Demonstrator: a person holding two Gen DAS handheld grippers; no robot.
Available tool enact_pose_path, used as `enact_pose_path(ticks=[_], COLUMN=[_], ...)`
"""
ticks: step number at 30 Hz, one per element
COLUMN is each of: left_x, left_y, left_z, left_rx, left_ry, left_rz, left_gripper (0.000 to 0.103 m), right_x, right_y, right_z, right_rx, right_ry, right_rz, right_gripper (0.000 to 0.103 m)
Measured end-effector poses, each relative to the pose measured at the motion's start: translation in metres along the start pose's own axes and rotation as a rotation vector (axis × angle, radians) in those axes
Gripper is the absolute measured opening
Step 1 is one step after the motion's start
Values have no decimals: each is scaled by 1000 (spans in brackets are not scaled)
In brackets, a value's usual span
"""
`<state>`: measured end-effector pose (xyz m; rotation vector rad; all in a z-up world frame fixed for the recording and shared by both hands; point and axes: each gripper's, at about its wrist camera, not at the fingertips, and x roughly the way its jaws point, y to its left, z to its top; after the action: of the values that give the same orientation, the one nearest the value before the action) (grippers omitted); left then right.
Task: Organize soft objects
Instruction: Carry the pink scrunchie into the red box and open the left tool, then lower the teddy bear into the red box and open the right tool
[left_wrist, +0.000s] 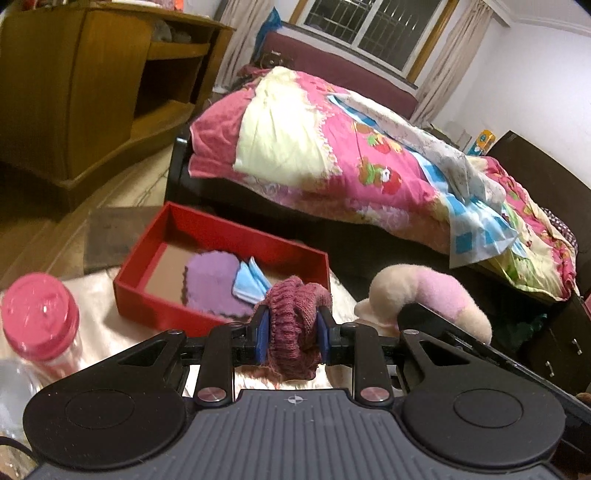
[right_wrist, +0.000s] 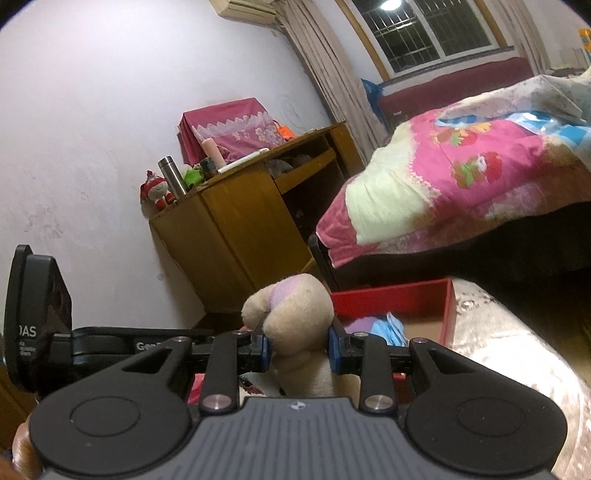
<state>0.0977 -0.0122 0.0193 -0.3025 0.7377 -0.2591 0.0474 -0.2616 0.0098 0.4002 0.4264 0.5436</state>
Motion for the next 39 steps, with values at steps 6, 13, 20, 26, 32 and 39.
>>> enact_pose_path(ticks=[6, 13, 20, 26, 32, 39], left_x=[13, 41, 86, 139, 149, 119], left_y=[-2, -1, 6, 24, 39, 28], left_z=[13, 35, 55, 56, 52, 49], left_rx=[18, 33, 25, 14, -5, -16], left_ry=[-22, -42, -28, 55, 91, 63], left_rz=[30, 70, 100, 169, 208, 178], left_gripper=[26, 26, 28, 49, 69, 71], right_x=[15, 45, 96, 151, 182, 166], right_y=[0, -12, -37, -62, -93, -90], right_z=[13, 30, 43, 42, 30, 37], right_rx=[-18, -42, -59, -60, 11, 54], right_ry=[-18, -33, -5, 91, 137, 111], right_rz=[5, -33, -82, -86, -125, -141], right_gripper=[2, 2, 2, 7, 17, 17])
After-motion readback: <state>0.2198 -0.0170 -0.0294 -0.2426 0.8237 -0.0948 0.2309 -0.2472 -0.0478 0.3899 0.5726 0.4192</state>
